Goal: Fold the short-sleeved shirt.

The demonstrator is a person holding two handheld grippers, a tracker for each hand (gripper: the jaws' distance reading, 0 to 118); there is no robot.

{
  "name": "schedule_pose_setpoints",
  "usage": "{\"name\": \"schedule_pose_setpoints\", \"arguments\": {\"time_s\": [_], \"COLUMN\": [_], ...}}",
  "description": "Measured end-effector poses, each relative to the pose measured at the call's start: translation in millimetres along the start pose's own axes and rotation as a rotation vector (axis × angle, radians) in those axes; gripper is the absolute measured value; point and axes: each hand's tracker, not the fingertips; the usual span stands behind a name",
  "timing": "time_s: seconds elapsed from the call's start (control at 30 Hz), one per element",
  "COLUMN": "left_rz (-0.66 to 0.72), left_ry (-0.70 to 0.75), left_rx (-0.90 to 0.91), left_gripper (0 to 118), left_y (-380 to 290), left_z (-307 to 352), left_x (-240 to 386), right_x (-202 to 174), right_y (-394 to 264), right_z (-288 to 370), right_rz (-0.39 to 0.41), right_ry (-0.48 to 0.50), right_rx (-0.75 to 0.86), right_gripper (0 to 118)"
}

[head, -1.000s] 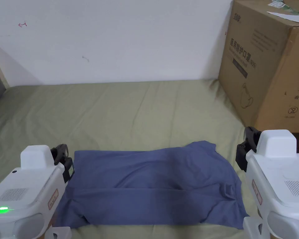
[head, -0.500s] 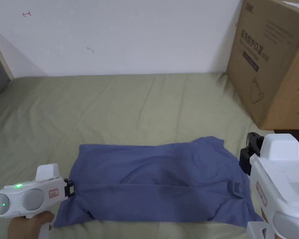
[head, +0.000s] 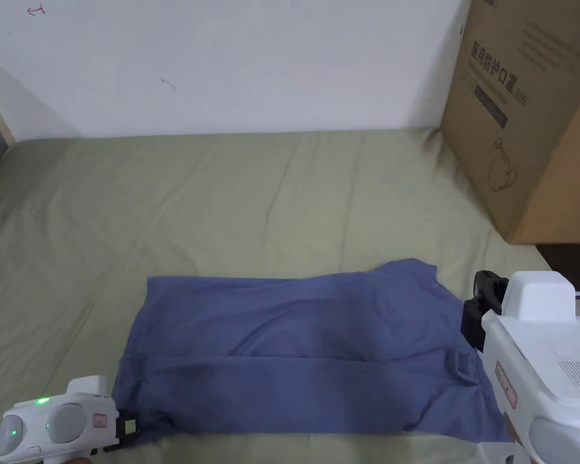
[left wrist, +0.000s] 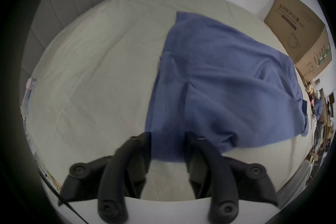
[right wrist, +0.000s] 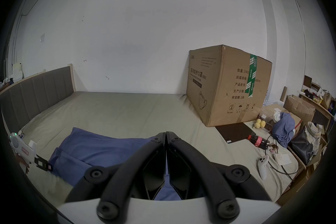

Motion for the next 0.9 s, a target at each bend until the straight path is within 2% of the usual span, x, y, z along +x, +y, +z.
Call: {"name": "schedule_pose_setpoints", "arguments": {"time_s": [0.07,0.1,0.13,0.27,0.3,0.33,0.37,0.4,0.43,0.47,0.57,0.7,0.73,0.77,0.8,0.83,0.87,0.9], "left_rz": [-0.011,-0.019,-0.002,-0.049,-0.058,-0.072,-0.081,-0.081,-0.083,-0.086,-0.090,-0.091,-0.090,-0.089,-0.085,-0.080,-0.076,-0.073], "left_ry": [0.007,0.006,-0.024,-0.005,-0.001,0.006,-0.001,-0.006,-0.014,-0.013,-0.020,-0.024,-0.024,-0.023,-0.025,-0.026,-0.027,-0.026], "left_rx": [0.026,0.027,0.030,0.110,0.126,0.151,0.165,0.175,0.178,0.186,0.205,0.212,0.211,0.209,0.210,0.207,0.202,0.201], "left_gripper": [26,13,6,1,1,1,1,1,1,1,1,1,1,1,1,1,1,1], "left_y": [-4,-3,-1,-1,-1,0,0,1,2,3,5,7,7,8,7,7,7,7], "left_z": [-1,3,5,19,25,32,40,46,50,54,62,61,61,61,61,60,60,59], "left_x": [2,3,4,9,10,11,12,13,13,14,15,16,17,17,17,16,16,15], "right_x": [3,5,8,26,30,35,40,44,47,51,55,58,58,57,56,59,58,55], "right_y": [-2,-3,-5,-22,-30,-40,-55,-69,-83,-98,-137,-170,-175,-180,-182,-188,-188,-185], "right_z": [0,1,0,-16,-23,-32,-41,-50,-59,-67,-84,-95,-97,-100,-101,-105,-104,-102], "right_rz": [-0.012,-0.016,-0.020,-0.073,-0.077,-0.071,-0.081,-0.089,-0.103,-0.124,-0.087,-0.146,-0.151,-0.166,-0.171,-0.178,-0.183,-0.179], "right_ry": [0.002,-0.004,-0.010,-0.033,-0.038,-0.052,-0.052,-0.063,-0.056,-0.061,-0.110,-0.090,-0.085,-0.080,-0.064,-0.040,-0.021,0.014], "right_rx": [-0.008,-0.013,-0.017,-0.137,-0.182,-0.256,-0.322,-0.388,-0.455,-0.491,-0.597,-0.712,-0.718,-0.742,-0.752,-0.748,-0.737,-0.709], "right_gripper": [0,0,0,2,10,27,58,80,93,95,94,82,74,52,37,29,29,9]}}
